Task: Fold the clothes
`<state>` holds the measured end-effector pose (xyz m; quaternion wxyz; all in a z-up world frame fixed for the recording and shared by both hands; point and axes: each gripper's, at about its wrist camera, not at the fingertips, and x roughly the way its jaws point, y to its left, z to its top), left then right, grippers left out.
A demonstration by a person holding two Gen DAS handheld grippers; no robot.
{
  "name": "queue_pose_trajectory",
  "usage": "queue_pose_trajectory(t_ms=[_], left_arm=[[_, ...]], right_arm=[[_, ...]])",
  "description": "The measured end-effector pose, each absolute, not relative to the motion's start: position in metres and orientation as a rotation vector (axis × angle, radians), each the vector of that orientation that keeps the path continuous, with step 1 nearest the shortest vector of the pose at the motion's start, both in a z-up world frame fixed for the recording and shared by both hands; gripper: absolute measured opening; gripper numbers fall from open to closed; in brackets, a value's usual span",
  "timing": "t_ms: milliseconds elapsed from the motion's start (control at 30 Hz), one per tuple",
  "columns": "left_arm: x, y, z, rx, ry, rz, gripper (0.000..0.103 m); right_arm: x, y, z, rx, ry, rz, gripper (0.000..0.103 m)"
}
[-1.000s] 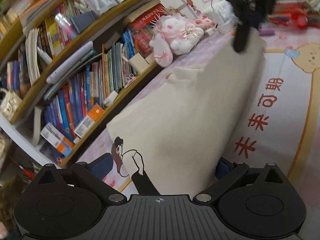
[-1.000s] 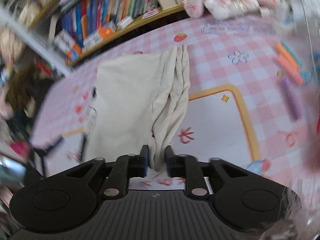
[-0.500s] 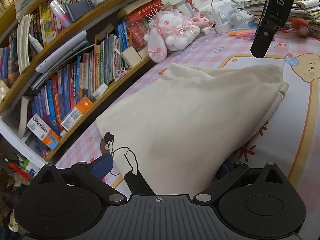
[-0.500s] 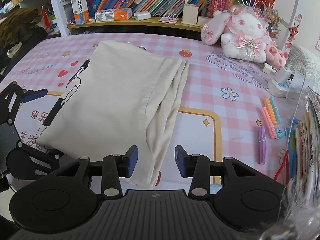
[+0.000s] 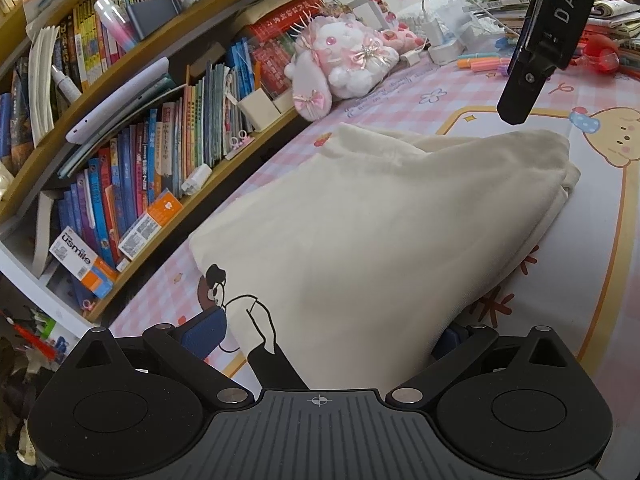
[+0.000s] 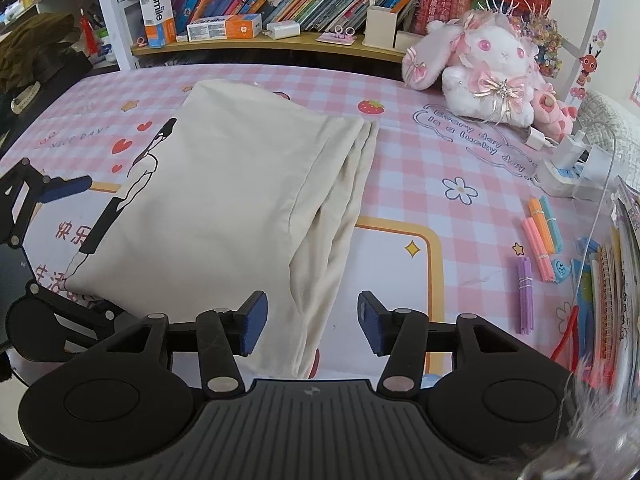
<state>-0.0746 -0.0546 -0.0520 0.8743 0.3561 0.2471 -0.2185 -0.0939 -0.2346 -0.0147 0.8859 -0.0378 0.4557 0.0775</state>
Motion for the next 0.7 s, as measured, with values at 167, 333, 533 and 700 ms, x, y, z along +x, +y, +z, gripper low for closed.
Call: queue_pose_trajectory(t_ms=[167, 333, 533, 700], left_arm=[[-0.069, -0.051, -0.039, 0.706, 0.523, -0.471, 0.101], [-0.053, -0.044, -0.025, 0.603, 0.564, -0.488, 0.101], [-0.048, -0.036, -0.022, 0.56, 0.582, -0.525, 0.101], [-0.075, -0.033, -0.033, 0.717, 0.527, -0.58, 0.096]], right_arm=[[-0.109, -0.214, -0.019, -0.257, 0.897, 0.345, 0.072], [-0.123, -0.177, -0.041, -0.508, 0.831, 0.486, 0.072], [-0.112, -0.15, -0.066, -0.719, 0.763, 0.462, 0.045], [-0.092, -0.152, -0.046, -0.722, 0.747, 0.434, 0.012]])
